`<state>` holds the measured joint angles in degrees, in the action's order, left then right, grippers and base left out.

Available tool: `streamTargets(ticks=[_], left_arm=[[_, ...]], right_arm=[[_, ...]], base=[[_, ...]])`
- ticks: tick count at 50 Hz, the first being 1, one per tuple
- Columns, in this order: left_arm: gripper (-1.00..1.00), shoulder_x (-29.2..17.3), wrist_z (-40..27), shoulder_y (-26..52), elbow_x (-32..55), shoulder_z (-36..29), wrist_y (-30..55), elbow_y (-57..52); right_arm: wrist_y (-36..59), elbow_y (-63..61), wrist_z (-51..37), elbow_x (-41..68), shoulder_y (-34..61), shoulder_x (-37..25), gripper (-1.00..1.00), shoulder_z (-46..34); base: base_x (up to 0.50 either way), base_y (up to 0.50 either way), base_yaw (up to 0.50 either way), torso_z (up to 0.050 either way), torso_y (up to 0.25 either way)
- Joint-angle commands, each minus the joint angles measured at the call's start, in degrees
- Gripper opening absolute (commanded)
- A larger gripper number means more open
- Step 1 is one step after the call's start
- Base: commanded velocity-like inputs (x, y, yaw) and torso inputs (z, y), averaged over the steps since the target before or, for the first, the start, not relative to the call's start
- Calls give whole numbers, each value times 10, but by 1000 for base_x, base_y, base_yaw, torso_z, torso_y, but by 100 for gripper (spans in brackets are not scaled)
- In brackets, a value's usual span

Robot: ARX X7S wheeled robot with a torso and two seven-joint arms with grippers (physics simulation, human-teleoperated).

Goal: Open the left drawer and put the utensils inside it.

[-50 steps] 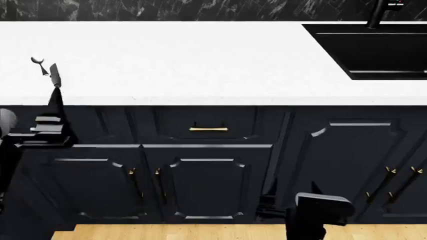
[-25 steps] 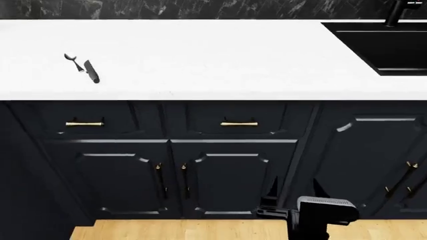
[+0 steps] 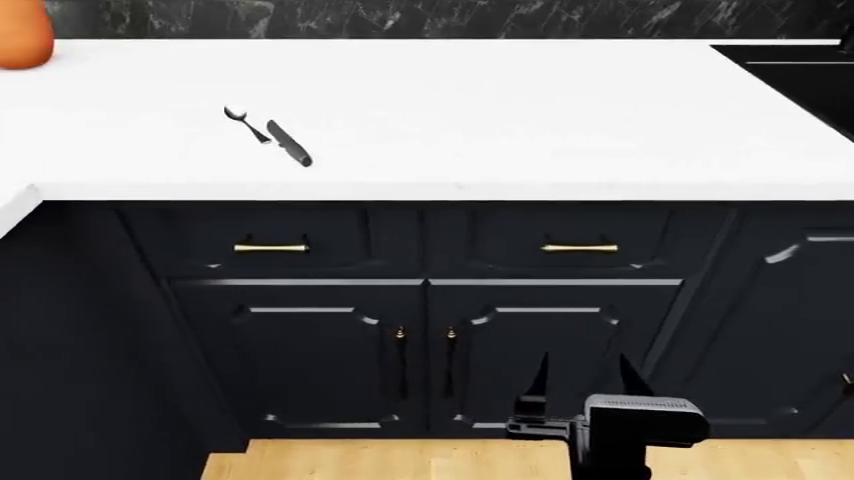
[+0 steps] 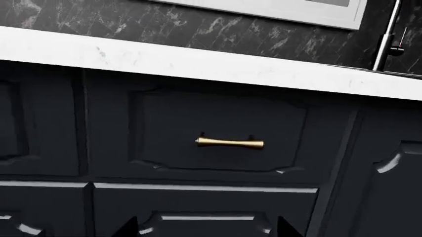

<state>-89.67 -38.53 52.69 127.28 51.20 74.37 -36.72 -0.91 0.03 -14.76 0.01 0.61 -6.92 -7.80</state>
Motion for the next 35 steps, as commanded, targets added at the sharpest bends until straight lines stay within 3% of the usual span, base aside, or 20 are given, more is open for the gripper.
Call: streamTargets(ticks=[1,35], left_arm=[[100,-3,8,3,0,2,2,-7],[100,-3,15,11,-9,3,13,-5]], right_arm=[[-3,-1,-4,4,-1,-6,100,-9],[-17,-1,-13,17,-2,-20,100,-25]], base=[[0,500,0,0,0],[159,500,0,0,0]])
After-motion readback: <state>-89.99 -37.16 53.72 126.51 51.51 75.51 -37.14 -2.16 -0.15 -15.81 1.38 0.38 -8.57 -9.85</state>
